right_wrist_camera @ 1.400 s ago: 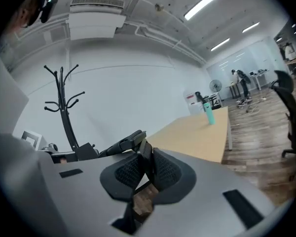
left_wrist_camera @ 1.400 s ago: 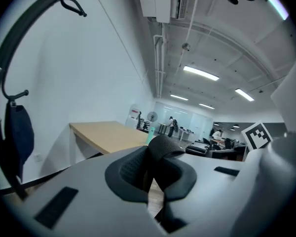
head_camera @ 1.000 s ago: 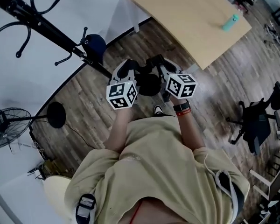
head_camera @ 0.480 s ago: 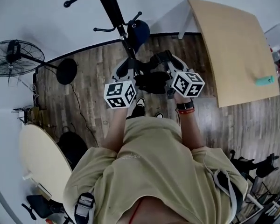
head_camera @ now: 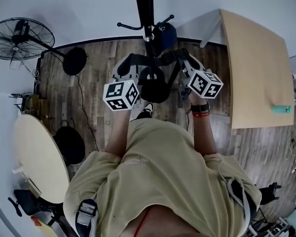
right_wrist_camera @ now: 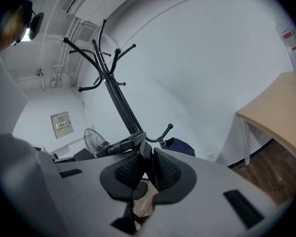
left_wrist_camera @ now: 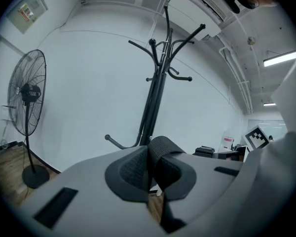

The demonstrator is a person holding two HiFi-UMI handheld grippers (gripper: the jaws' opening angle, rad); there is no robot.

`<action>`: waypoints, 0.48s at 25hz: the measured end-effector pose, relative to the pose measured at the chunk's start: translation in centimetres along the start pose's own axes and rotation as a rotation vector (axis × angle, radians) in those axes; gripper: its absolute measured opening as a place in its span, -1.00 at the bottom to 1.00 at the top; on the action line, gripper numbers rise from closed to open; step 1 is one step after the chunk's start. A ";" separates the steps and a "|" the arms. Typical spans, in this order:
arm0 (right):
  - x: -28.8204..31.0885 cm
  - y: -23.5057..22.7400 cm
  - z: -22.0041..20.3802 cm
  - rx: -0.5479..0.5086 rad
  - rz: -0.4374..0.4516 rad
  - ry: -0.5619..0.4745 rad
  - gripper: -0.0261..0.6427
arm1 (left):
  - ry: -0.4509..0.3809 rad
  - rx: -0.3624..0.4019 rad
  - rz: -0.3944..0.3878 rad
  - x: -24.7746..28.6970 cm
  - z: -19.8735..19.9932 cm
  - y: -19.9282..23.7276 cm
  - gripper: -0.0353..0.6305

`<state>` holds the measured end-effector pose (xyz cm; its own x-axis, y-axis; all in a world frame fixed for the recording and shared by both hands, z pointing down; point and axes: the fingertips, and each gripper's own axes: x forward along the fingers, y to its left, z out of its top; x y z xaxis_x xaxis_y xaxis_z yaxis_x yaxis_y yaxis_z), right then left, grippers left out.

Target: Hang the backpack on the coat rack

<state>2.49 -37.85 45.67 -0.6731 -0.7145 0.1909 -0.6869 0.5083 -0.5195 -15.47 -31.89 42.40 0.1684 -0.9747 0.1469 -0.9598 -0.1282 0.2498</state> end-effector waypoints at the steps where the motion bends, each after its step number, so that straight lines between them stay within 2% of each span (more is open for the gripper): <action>1: 0.6 0.2 0.0 -0.003 0.005 0.007 -0.76 | -0.004 -0.002 0.017 0.2 0.3 0.9 -0.82; 6: 3.5 0.6 0.0 -0.029 0.017 0.034 -0.76 | -0.012 0.002 0.080 0.9 1.1 5.2 -0.82; 12: 6.1 0.2 -0.1 -0.030 0.008 0.059 -0.76 | 0.020 -0.016 0.090 2.4 0.0 7.2 -0.82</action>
<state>-1.76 -42.08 46.85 -0.6927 -0.6815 0.2359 -0.6890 0.5286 -0.4959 -21.95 -35.18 44.57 0.0859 -0.9784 0.1882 -0.9677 -0.0370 0.2495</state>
